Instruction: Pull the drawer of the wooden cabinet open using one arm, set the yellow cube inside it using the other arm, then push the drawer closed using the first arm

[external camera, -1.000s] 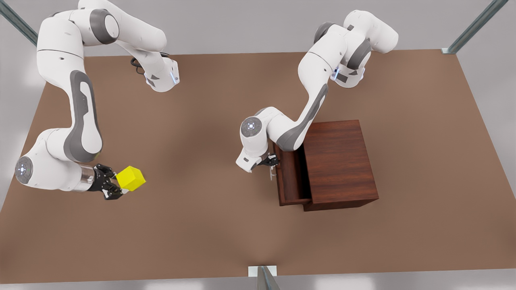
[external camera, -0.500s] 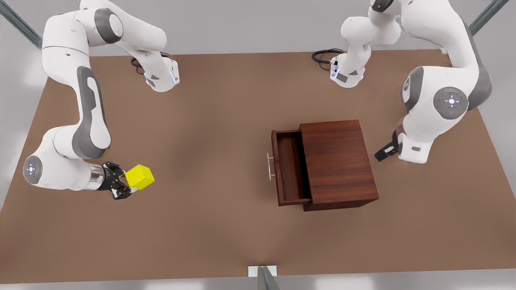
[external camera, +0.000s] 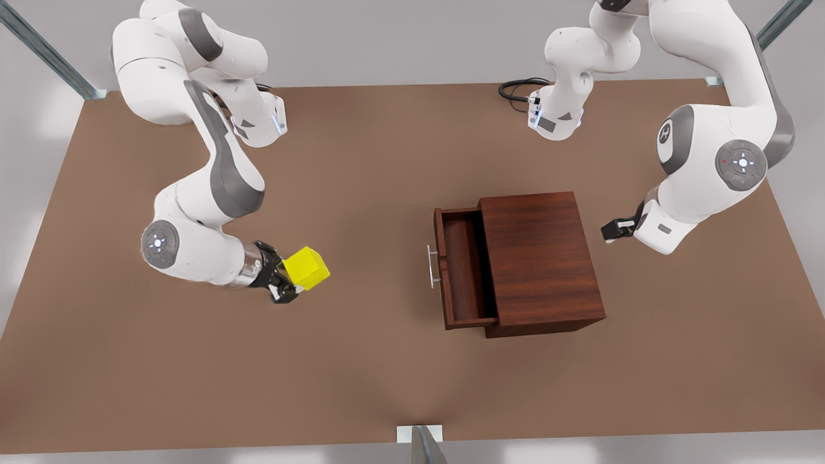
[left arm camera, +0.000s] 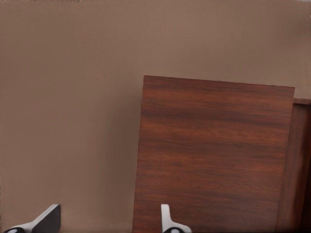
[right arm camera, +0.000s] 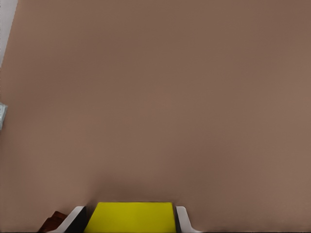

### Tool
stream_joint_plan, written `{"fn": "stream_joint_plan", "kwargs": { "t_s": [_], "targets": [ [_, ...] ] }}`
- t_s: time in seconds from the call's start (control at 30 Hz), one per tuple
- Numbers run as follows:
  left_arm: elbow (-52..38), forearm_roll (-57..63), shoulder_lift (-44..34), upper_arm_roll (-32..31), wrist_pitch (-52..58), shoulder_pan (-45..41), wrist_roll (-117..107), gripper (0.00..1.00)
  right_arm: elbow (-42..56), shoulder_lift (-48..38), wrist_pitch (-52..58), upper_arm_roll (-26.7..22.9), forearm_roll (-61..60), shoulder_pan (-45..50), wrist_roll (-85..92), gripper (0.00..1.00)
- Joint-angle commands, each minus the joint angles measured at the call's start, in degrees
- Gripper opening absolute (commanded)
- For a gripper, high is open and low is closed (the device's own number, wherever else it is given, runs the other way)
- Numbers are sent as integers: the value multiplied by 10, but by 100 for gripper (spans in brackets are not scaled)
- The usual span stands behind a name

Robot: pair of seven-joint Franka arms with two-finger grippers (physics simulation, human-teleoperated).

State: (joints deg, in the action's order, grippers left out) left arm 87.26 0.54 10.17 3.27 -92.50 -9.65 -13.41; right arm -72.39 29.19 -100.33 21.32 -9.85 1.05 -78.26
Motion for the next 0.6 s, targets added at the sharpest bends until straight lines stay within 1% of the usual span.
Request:
{"fn": "stream_joint_plan", "kwargs": {
  "t_s": [0.0,0.07,0.13,0.17,0.33,0.37,0.57],
  "targets": [
    [-1,10,-1,4,2,7,173,100,9,4,-7,0,2,20,-300,63],
    [16,9,-5,20,3,27,175,100,11,5,-25,-1,2,38,-335,63],
    [21,10,-10,19,3,26,173,100,11,8,-29,-1,2,61,-362,63],
    [19,3,-16,31,21,27,175,100,15,9,-46,-1,1,72,-380,63],
    [5,8,-32,20,43,18,172,100,47,34,-51,-1,2,108,-436,63],
    [5,10,-38,9,43,18,171,100,47,35,-70,-2,3,114,-445,63],
    [9,10,-35,10,38,19,173,100,50,73,-132,-9,35,166,-544,63]
  ]
}}
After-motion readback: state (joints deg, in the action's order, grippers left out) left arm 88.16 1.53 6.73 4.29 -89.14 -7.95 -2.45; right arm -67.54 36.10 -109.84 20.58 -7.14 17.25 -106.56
